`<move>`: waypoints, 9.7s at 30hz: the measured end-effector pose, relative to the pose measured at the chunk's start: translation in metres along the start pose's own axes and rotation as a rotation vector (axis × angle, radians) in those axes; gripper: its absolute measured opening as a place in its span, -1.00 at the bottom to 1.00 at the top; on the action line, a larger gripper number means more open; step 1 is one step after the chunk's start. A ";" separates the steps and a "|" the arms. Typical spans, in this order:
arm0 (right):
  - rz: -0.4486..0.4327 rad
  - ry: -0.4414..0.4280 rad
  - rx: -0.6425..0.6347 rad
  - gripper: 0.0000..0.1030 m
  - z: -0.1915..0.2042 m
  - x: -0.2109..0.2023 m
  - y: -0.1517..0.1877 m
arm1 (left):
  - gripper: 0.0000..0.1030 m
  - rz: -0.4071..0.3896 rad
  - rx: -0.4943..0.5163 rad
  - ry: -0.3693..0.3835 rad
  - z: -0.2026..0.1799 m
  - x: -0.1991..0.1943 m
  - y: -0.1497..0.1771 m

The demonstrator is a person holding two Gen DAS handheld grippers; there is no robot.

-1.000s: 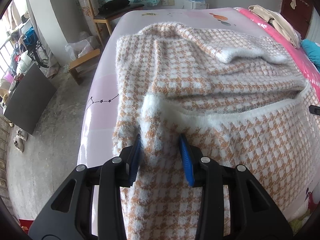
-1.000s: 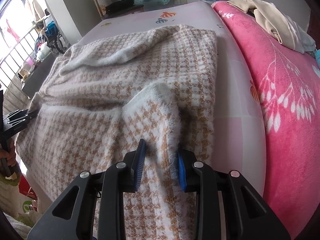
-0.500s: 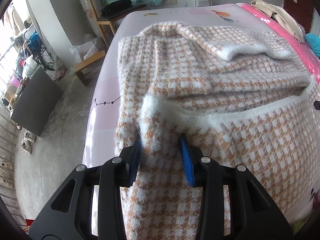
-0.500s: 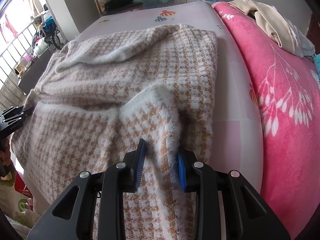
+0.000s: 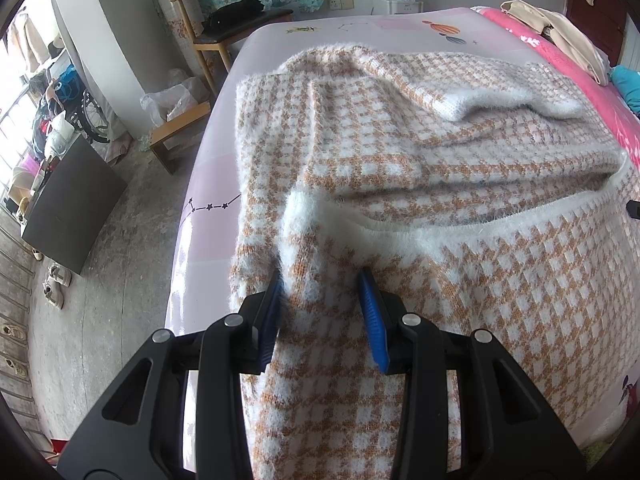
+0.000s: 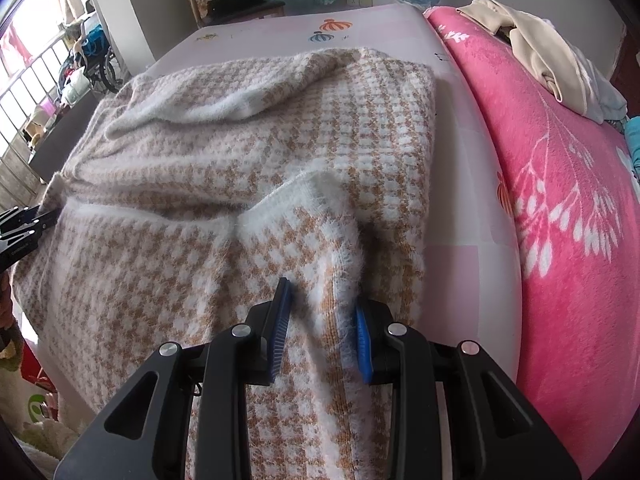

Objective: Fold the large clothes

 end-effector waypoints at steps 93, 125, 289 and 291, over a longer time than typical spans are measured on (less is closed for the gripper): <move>-0.128 0.053 -0.155 0.18 0.125 -0.015 -0.059 | 0.38 -0.150 0.115 0.207 -0.075 -0.022 -0.032; -0.331 -0.015 0.002 0.88 0.078 -0.104 0.039 | 0.85 -0.284 -0.126 0.201 -0.039 -0.115 0.033; -0.168 0.156 0.057 0.88 0.080 -0.076 0.052 | 0.85 -0.078 -0.203 -0.018 -0.061 -0.091 0.062; -0.169 0.154 0.057 0.88 0.080 -0.076 0.052 | 0.85 -0.078 -0.204 -0.018 -0.062 -0.091 0.062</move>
Point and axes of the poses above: each gripper's, at about its wrist camera, not at the fingertips, and x roughly the way its jaws point, z to its left, y to its underside, the point moved 9 cm from there along x, roughly the way its jaws point, and after that the axes turned 12 degrees about z, right-handed, at the moved point
